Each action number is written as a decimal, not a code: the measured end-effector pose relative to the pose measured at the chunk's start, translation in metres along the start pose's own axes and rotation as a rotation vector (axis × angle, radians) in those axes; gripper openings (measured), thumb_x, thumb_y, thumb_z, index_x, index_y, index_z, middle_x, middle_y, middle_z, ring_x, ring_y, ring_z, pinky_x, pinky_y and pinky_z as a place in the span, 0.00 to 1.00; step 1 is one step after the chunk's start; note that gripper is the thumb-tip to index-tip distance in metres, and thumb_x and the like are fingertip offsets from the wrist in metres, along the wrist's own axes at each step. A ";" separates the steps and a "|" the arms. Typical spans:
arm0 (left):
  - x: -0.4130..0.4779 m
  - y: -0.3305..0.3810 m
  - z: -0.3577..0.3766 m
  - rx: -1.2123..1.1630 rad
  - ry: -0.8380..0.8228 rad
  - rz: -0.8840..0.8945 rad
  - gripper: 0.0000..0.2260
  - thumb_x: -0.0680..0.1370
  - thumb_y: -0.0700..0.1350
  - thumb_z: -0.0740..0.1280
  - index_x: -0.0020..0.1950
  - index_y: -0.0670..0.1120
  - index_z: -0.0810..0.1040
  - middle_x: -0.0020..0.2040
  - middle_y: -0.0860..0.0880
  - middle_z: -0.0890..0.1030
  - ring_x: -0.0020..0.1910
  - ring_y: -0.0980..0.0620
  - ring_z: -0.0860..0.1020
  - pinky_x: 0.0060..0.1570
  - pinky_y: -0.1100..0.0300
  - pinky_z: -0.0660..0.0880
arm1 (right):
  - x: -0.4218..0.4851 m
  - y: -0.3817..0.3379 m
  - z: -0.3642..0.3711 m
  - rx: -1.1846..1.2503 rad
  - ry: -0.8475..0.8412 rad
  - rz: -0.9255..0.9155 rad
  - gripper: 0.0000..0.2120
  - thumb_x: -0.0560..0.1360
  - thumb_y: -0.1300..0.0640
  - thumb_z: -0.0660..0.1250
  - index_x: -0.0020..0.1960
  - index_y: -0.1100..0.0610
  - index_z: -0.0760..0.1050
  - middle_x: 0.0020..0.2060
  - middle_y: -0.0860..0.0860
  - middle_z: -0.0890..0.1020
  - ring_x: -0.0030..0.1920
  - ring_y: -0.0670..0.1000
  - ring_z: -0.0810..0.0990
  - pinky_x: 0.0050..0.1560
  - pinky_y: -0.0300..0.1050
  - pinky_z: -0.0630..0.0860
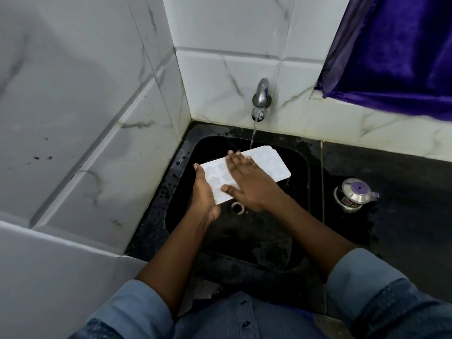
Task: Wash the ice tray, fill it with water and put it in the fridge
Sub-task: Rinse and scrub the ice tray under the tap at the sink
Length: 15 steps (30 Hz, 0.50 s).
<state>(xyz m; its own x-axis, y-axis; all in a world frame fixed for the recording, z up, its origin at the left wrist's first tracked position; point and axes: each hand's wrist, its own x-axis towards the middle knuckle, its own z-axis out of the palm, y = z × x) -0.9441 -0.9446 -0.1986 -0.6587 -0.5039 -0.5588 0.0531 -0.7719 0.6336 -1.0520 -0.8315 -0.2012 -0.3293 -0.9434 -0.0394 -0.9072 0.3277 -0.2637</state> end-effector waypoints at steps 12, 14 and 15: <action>-0.001 0.002 0.010 0.028 0.001 0.024 0.37 0.83 0.72 0.48 0.69 0.44 0.81 0.64 0.40 0.85 0.60 0.40 0.86 0.64 0.44 0.80 | 0.000 -0.015 -0.009 0.109 0.022 0.198 0.54 0.74 0.22 0.31 0.85 0.61 0.37 0.84 0.59 0.38 0.84 0.56 0.37 0.83 0.54 0.38; 0.000 0.001 0.012 -0.021 -0.006 0.016 0.34 0.84 0.70 0.50 0.66 0.46 0.82 0.62 0.42 0.87 0.55 0.44 0.88 0.58 0.48 0.80 | -0.001 -0.033 -0.005 0.061 0.005 0.020 0.48 0.78 0.26 0.33 0.85 0.60 0.39 0.84 0.58 0.40 0.84 0.55 0.37 0.84 0.54 0.38; 0.000 0.000 0.012 -0.050 0.002 0.006 0.32 0.84 0.69 0.52 0.63 0.47 0.83 0.58 0.43 0.88 0.52 0.46 0.89 0.56 0.49 0.80 | -0.003 -0.038 -0.003 0.041 -0.001 -0.055 0.46 0.80 0.28 0.36 0.85 0.60 0.40 0.84 0.57 0.41 0.84 0.54 0.37 0.83 0.54 0.38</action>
<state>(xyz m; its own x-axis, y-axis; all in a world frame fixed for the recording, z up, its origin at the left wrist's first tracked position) -0.9533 -0.9395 -0.1923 -0.6566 -0.5093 -0.5564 0.0947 -0.7875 0.6090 -1.0177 -0.8411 -0.1886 -0.2787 -0.9601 -0.0248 -0.9126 0.2727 -0.3046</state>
